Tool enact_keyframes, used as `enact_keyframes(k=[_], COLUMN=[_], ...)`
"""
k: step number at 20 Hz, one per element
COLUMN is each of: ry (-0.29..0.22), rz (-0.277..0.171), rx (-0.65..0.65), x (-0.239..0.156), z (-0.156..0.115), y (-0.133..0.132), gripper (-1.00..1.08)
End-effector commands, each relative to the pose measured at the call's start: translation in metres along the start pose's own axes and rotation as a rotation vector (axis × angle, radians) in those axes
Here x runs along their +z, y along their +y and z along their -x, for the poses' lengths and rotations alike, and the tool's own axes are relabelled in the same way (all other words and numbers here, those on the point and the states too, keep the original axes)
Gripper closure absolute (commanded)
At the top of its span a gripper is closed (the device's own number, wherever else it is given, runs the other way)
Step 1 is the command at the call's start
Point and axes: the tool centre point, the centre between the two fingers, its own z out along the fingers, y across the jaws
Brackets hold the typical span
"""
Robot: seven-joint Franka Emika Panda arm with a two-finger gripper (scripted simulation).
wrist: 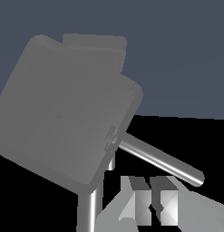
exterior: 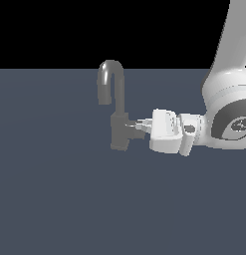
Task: Turn on the faucet by rotating a designated handle.
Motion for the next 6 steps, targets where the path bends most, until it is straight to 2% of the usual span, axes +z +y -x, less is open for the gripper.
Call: enact_keyframes(k=[1,6], ry=[0.008,0.008], rz=[-0.003,-0.001], rx=[0.040,0.054], x=[-0.001,-0.002], z=[-0.031,-0.055], y=[0.016,0.027], gripper=[1.08,1.08])
